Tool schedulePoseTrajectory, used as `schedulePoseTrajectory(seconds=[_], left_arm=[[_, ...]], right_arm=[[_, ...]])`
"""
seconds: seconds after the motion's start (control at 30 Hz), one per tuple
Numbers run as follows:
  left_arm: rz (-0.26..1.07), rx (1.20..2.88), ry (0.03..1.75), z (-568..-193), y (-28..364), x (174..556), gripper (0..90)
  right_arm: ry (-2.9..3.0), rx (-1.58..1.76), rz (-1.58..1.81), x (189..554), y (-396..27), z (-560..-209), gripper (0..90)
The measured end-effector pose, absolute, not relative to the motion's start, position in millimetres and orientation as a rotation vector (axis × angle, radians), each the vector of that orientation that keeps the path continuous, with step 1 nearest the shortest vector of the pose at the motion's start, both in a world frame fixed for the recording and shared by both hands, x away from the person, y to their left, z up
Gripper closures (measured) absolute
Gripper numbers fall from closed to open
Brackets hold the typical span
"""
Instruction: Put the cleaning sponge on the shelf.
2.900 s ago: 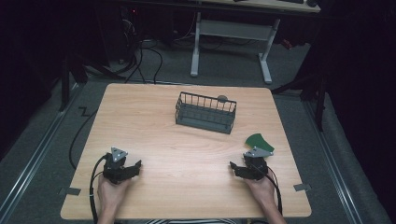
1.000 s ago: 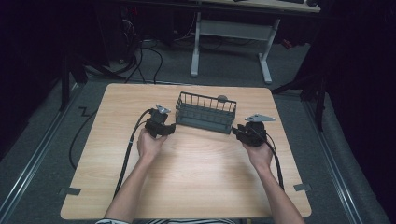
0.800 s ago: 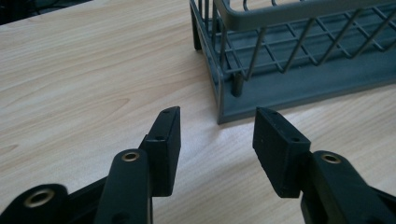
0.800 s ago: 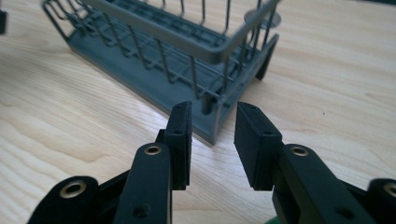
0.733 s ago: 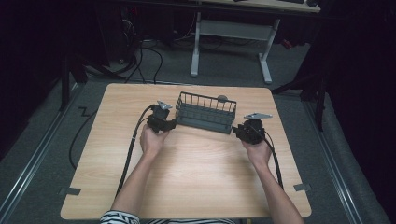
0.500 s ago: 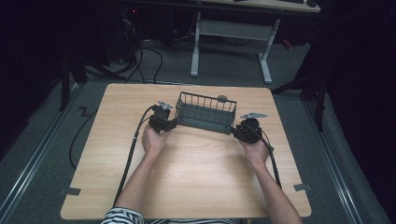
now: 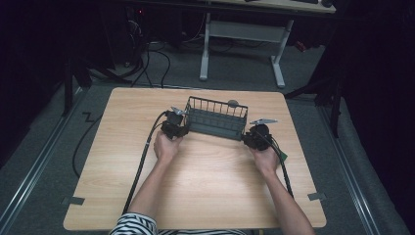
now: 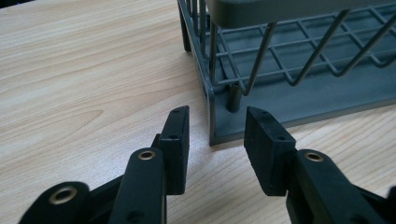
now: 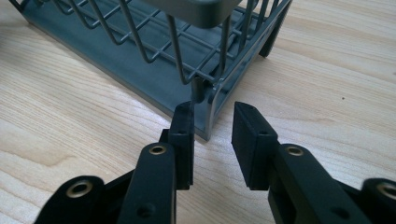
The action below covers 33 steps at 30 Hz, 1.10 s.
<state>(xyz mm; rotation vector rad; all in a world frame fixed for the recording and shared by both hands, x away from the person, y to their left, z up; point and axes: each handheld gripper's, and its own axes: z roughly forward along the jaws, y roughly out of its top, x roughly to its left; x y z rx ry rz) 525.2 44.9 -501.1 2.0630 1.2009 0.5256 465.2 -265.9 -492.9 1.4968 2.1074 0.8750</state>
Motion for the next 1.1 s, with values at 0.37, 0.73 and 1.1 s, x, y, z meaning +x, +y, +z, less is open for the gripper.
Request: schedulePoseTrajectory(seconds=[0.37,0.73,1.1], left_arm=[[0.496,2.060,1.205,-505.6,41.7,533.4,70.5],[0.501,2.058,1.208,-506.6,42.3,535.3,81.3],[0.480,2.058,1.205,-506.6,45.4,536.1,86.0]], right_arm=[[2.129,1.503,0.876,468.7,-269.1,-494.6,76.6],[2.151,1.499,0.882,473.6,-264.2,-496.3,81.8],[2.152,1.506,0.843,477.4,-261.7,-494.5,86.2]])
